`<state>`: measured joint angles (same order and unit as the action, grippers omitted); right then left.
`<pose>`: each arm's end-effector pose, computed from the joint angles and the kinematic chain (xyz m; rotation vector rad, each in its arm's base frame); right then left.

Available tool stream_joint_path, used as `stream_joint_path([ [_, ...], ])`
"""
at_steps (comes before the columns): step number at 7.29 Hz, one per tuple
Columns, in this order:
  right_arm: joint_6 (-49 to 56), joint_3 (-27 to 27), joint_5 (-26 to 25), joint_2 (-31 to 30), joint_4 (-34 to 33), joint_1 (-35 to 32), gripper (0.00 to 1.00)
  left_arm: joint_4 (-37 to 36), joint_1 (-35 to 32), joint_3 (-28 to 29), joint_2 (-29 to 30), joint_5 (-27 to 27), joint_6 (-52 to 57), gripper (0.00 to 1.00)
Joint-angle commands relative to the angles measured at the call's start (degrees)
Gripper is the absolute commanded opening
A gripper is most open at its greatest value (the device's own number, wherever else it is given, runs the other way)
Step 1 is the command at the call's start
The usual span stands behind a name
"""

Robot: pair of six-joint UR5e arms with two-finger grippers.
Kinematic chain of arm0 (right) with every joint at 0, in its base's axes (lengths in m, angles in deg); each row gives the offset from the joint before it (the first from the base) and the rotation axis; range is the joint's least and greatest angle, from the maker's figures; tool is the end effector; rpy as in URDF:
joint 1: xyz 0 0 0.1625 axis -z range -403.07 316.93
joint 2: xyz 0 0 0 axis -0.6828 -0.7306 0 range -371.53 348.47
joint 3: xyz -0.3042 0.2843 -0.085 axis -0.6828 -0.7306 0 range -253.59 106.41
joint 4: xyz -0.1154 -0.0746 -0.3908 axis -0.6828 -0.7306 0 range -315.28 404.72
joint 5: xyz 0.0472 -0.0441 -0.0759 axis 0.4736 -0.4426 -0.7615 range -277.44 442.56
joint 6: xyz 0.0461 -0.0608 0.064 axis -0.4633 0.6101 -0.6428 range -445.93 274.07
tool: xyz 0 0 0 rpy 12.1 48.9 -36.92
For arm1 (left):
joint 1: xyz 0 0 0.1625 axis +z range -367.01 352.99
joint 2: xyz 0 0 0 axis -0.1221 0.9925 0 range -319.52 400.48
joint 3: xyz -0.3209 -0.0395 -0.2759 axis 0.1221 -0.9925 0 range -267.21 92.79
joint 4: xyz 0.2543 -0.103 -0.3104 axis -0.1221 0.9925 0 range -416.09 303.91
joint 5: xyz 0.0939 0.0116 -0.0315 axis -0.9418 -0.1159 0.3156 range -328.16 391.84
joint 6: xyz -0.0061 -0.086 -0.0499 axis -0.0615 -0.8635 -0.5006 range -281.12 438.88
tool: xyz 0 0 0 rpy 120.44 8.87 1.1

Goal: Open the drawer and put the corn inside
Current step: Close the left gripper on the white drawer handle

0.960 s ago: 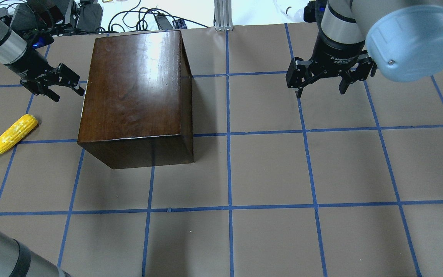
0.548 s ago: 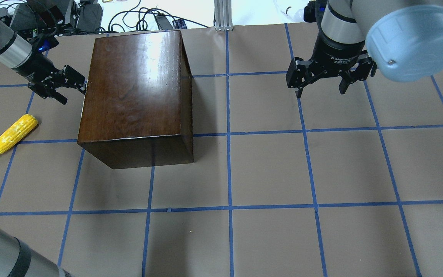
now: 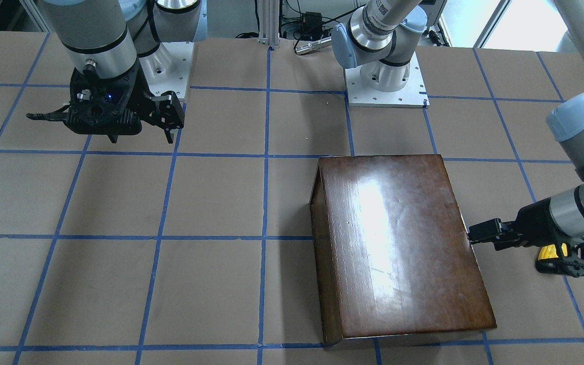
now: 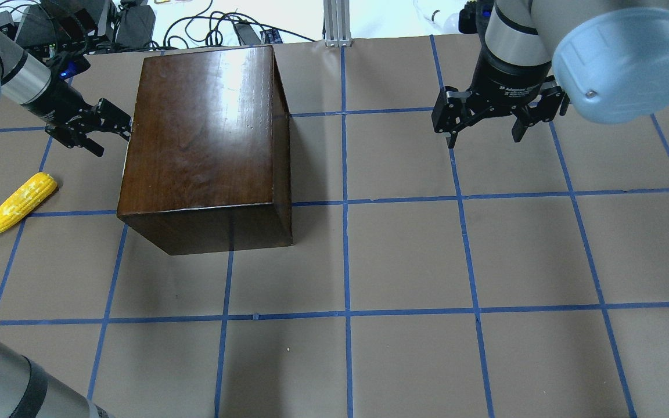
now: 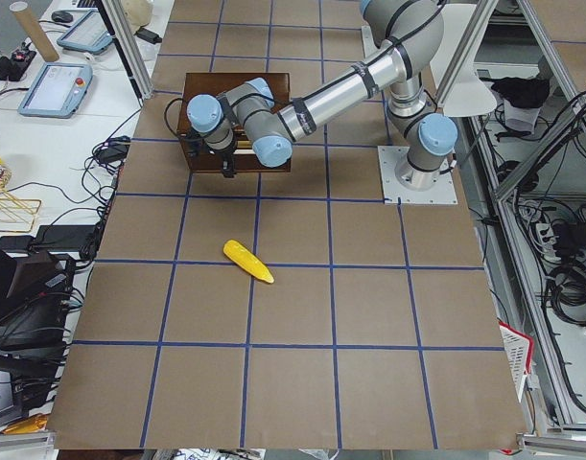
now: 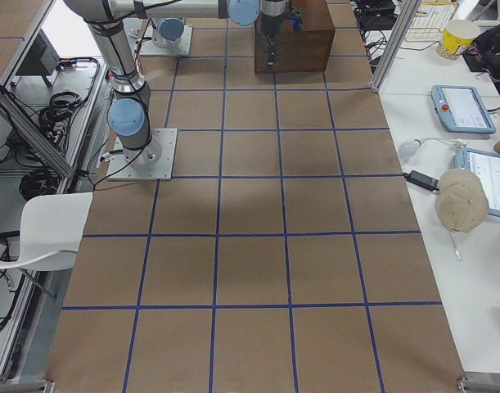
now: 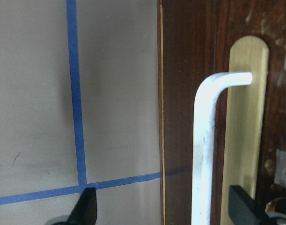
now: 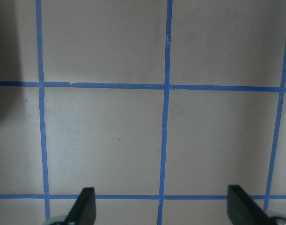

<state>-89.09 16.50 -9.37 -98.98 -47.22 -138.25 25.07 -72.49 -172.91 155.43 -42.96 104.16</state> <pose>0.1755 -0.4954 0.4682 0.0553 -3.1065 -0.0151 0.1142 -0.6342 0.2950 0.0202 -2.8136 -0.1058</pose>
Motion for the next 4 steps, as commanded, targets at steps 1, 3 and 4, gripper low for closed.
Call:
stream_joint_path([
  [1,0.0,0.0,0.0,0.0,0.0,0.0,1.0,-0.03,0.0,0.0,0.36,0.01,0.04,1.0],
  [3,0.0,0.0,0.0,0.0,0.0,0.0,1.0,-0.12,0.0,0.0,1.24,-0.17,0.04,1.0],
  [4,0.0,0.0,0.0,0.0,0.0,0.0,1.0,-0.03,0.35,0.18,1.33,-0.34,0.3,1.0],
])
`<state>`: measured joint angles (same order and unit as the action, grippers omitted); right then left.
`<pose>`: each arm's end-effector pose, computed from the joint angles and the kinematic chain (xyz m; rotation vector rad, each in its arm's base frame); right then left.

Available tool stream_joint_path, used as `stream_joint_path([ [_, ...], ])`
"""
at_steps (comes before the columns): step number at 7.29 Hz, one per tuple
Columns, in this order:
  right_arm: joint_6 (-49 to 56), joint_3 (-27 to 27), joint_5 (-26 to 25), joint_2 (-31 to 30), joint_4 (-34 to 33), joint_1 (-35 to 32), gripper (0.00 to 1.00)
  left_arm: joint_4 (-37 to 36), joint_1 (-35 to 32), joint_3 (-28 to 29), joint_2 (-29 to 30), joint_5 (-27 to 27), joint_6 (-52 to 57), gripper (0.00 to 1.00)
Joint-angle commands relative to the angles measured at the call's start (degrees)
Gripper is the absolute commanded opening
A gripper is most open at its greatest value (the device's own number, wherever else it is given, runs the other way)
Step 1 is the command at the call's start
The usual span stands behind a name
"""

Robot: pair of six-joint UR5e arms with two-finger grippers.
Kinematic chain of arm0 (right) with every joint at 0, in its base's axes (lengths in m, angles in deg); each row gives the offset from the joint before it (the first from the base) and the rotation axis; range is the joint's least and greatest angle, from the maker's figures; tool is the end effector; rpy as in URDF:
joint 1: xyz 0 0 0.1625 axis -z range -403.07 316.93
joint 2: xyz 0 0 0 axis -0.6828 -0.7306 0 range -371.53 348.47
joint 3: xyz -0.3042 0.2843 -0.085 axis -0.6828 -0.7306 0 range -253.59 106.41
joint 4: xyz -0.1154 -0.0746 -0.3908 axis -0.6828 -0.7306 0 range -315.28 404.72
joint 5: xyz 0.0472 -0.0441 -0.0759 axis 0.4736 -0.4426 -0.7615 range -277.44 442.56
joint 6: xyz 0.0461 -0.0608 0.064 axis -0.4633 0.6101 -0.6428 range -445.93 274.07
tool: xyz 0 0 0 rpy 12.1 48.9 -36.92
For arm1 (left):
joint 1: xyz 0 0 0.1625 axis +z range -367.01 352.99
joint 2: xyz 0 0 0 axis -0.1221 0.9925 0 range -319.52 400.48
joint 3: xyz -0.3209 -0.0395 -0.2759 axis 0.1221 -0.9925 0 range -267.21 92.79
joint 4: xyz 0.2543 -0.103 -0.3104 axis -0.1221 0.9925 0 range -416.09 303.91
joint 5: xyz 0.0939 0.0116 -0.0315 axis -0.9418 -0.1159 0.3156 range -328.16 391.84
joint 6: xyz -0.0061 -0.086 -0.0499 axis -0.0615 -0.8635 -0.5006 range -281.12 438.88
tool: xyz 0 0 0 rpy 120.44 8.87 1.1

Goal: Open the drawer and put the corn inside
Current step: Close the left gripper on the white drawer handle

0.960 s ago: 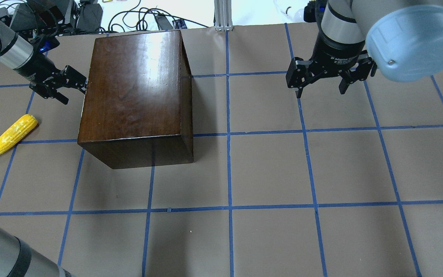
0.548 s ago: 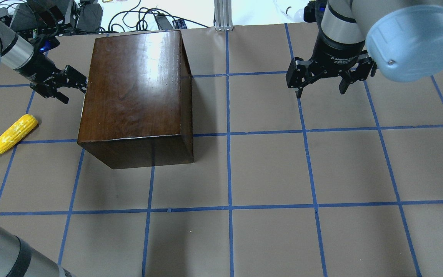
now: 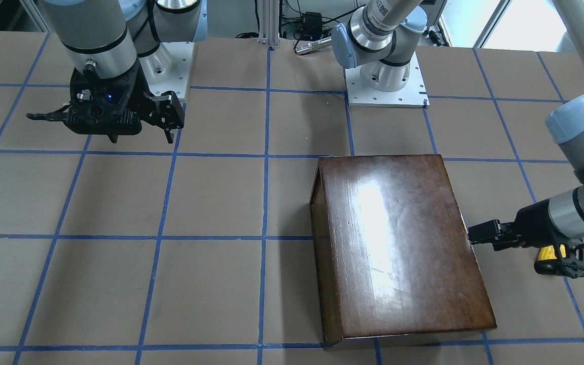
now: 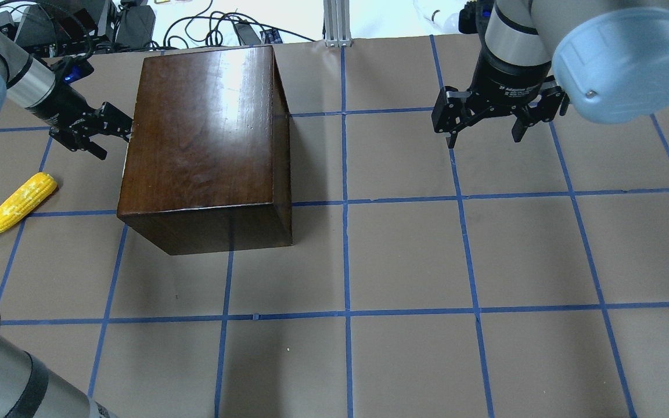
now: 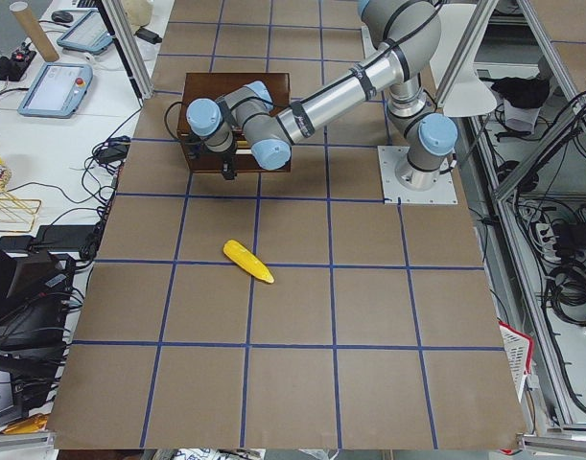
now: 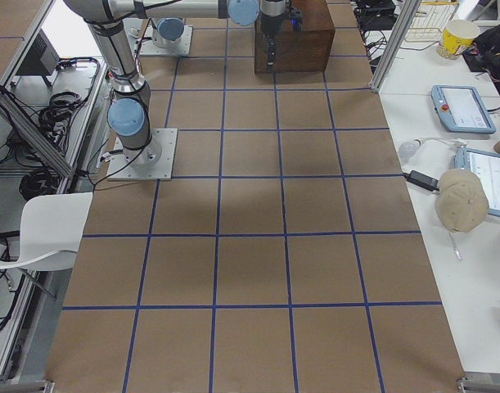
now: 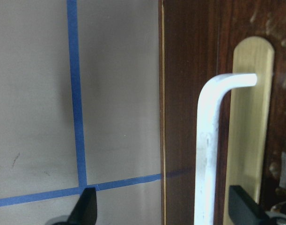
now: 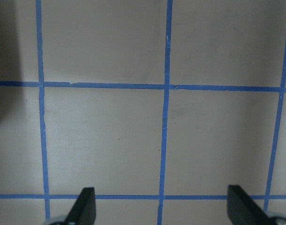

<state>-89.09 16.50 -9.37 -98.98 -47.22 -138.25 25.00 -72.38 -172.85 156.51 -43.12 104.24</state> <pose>0.1755 -0.4954 0.4682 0.0553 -3.1065 -0.0151 0.1168 -0.6364 0.2837 0.0236 -2.8083 -0.1279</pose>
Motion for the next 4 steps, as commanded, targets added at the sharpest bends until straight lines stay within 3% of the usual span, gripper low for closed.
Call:
stream_joint_path([
  [1,0.0,0.0,0.0,0.0,0.0,0.0,1.0,0.04,1.2,0.03,0.33,-0.01,0.39,1.0],
  [4,0.0,0.0,0.0,0.0,0.0,0.0,1.0,0.04,1.64,0.47,0.33,-0.19,0.48,1.0],
])
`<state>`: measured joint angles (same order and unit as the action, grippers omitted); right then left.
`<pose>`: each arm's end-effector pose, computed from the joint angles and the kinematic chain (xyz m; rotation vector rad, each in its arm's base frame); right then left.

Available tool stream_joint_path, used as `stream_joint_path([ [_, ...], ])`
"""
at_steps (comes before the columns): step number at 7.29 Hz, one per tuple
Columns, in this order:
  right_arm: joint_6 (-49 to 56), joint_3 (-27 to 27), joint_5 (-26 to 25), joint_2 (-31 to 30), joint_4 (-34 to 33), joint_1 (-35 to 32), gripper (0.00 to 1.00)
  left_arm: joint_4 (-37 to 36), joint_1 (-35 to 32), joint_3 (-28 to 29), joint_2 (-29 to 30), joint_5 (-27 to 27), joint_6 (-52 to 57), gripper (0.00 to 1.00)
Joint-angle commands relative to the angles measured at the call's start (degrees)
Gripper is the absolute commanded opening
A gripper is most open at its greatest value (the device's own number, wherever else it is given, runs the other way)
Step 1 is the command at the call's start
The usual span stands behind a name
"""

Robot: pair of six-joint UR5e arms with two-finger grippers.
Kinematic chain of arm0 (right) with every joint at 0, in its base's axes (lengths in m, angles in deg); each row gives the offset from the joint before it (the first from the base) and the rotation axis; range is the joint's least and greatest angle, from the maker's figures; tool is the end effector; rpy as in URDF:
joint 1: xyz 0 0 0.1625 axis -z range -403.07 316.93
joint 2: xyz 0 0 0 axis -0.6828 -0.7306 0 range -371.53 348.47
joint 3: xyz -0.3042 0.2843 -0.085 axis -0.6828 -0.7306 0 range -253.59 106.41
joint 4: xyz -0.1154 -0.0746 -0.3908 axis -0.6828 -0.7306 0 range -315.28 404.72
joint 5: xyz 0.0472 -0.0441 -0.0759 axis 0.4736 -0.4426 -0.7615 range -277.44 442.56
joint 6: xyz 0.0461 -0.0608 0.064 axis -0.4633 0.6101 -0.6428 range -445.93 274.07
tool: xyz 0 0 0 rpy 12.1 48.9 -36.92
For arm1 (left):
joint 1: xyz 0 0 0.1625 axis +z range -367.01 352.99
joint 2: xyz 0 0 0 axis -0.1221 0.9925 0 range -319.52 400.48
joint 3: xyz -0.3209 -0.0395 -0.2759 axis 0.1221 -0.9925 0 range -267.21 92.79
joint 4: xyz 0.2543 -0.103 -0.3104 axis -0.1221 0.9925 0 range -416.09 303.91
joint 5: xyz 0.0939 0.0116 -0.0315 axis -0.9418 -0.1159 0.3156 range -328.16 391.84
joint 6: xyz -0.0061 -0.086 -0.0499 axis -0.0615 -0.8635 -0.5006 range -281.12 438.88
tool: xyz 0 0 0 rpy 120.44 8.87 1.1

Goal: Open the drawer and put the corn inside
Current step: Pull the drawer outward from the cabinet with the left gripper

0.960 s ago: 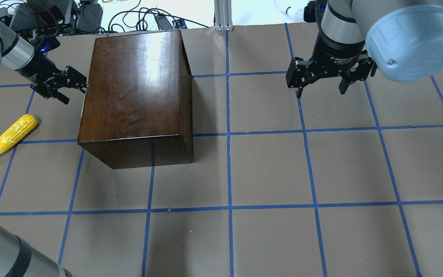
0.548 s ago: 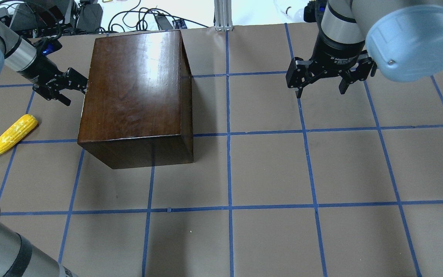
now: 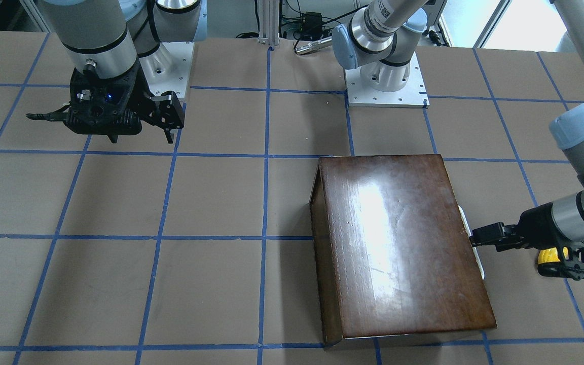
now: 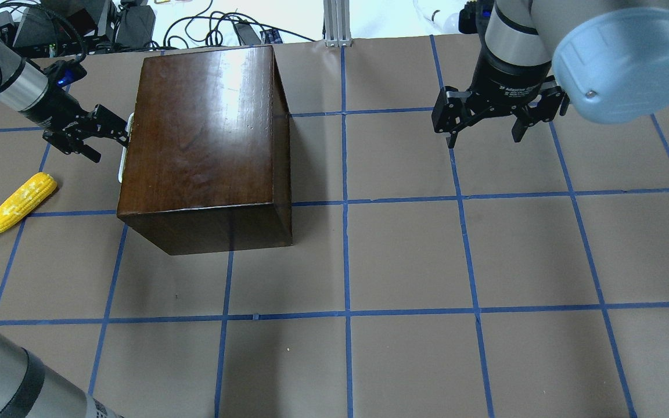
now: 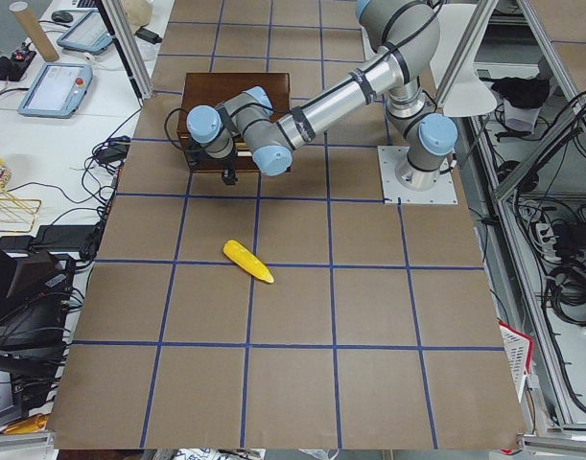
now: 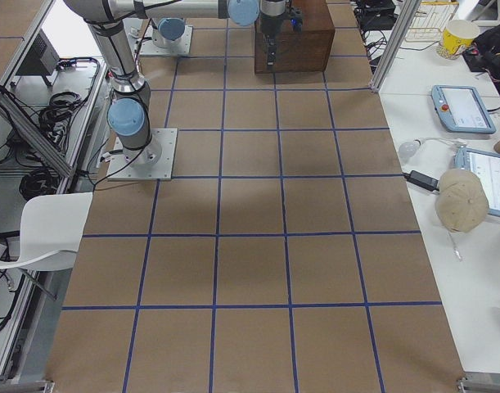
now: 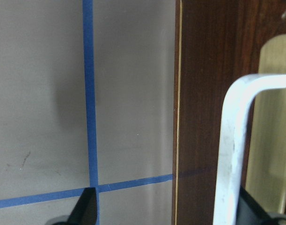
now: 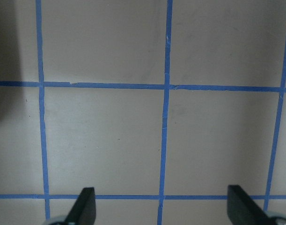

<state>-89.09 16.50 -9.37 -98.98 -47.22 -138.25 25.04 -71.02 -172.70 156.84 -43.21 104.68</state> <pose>0.1755 -0.4954 0.4682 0.0553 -3.1065 -0.0151 0.1326 -0.6345 0.2811 0.0466 -2.8065 -0.1263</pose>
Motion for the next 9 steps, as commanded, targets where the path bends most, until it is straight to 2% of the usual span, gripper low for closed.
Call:
stream_joint_path([
  [1,0.0,0.0,0.0,0.0,0.0,0.0,1.0,-0.09,0.9,0.24,-0.08,-0.09,0.13,1.0],
  [9,0.0,0.0,0.0,0.0,0.0,0.0,1.0,-0.79,6.87,0.41,0.36,-0.27,3.91,1.0],
])
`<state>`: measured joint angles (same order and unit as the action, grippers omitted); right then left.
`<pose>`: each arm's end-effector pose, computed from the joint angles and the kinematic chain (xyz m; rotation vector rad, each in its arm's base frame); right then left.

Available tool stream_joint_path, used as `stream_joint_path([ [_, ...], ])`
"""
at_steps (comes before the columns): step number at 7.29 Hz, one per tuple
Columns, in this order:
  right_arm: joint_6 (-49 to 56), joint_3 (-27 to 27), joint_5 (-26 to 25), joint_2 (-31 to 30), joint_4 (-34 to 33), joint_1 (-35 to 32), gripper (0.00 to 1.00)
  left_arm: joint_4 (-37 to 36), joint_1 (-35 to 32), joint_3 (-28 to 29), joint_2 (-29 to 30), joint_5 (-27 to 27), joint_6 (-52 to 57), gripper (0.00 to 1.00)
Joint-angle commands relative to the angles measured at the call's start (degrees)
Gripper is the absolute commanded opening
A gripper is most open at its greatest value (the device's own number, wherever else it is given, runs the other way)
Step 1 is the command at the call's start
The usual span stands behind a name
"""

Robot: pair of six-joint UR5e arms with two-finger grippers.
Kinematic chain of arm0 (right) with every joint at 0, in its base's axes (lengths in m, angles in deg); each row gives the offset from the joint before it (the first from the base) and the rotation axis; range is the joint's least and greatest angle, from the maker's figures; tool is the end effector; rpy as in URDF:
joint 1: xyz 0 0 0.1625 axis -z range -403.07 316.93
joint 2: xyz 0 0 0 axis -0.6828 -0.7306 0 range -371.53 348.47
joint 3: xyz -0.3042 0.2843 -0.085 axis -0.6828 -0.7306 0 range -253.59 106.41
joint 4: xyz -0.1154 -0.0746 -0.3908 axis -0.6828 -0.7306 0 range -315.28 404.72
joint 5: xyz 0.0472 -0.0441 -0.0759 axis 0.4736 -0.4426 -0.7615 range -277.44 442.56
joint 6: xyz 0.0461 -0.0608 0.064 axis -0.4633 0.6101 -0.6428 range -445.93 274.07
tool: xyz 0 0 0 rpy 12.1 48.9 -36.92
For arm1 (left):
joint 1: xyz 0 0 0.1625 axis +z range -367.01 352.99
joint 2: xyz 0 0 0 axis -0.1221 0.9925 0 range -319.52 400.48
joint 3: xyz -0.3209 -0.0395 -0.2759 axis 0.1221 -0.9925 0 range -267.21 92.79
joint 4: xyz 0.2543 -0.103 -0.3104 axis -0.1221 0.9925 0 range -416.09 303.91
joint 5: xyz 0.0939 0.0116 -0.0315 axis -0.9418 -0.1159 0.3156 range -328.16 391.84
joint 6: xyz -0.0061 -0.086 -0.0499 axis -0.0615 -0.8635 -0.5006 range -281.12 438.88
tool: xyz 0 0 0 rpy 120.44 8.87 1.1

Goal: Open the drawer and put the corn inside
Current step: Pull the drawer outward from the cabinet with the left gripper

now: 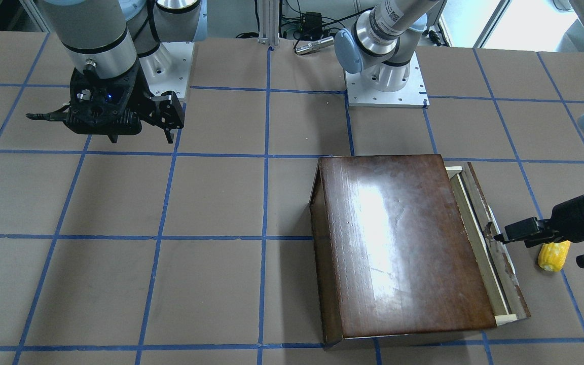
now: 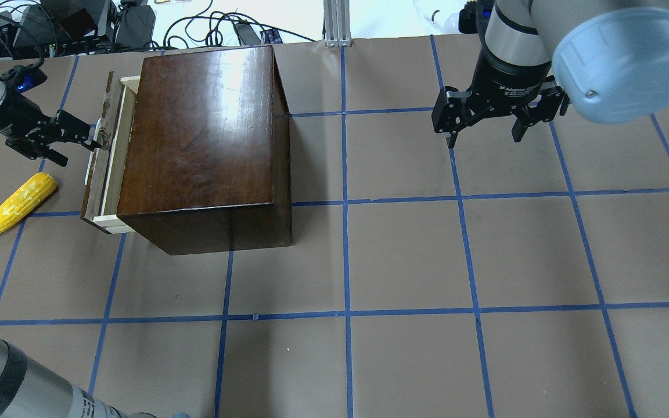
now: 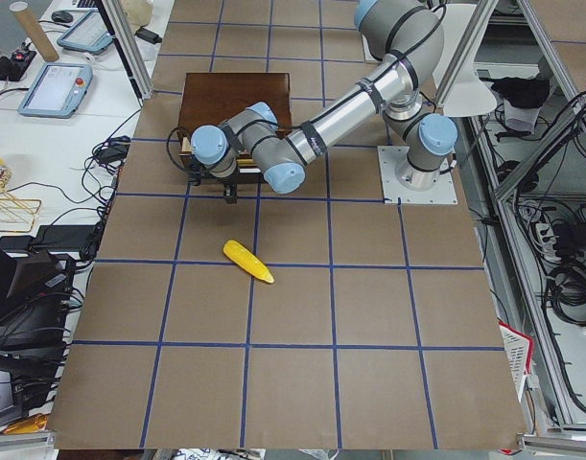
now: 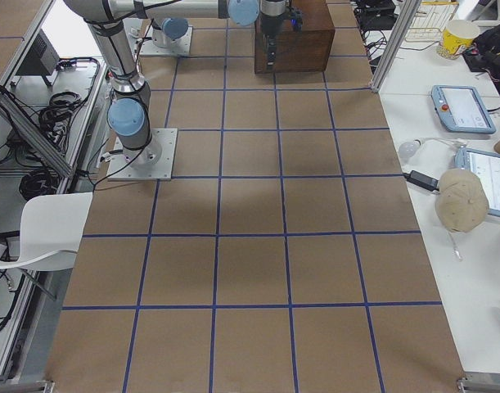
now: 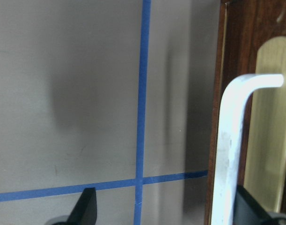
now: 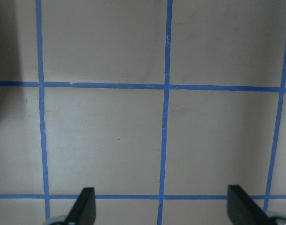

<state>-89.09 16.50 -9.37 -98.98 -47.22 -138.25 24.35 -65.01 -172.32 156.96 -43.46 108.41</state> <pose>0.1755 -0.4954 0.4682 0.0553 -3.1065 -0.0151 0.2004 -0.6198 0.2835 0.0989 -2.8127 -0.0691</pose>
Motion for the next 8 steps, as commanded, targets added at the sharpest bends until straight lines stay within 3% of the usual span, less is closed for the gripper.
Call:
stream_joint_path([
  [1,0.0,0.0,0.0,0.0,0.0,-0.09,1.0,-0.1,1.48,0.29,0.59,-0.02,0.53,1.0],
  [6,0.0,0.0,0.0,0.0,0.0,0.0,1.0,-1.25,3.59,0.65,0.59,-1.16,1.41,1.0],
  [8,0.0,0.0,0.0,0.0,0.0,0.0,1.0,-0.9,3.95,1.96,-0.46,-4.56,1.41,1.0],
])
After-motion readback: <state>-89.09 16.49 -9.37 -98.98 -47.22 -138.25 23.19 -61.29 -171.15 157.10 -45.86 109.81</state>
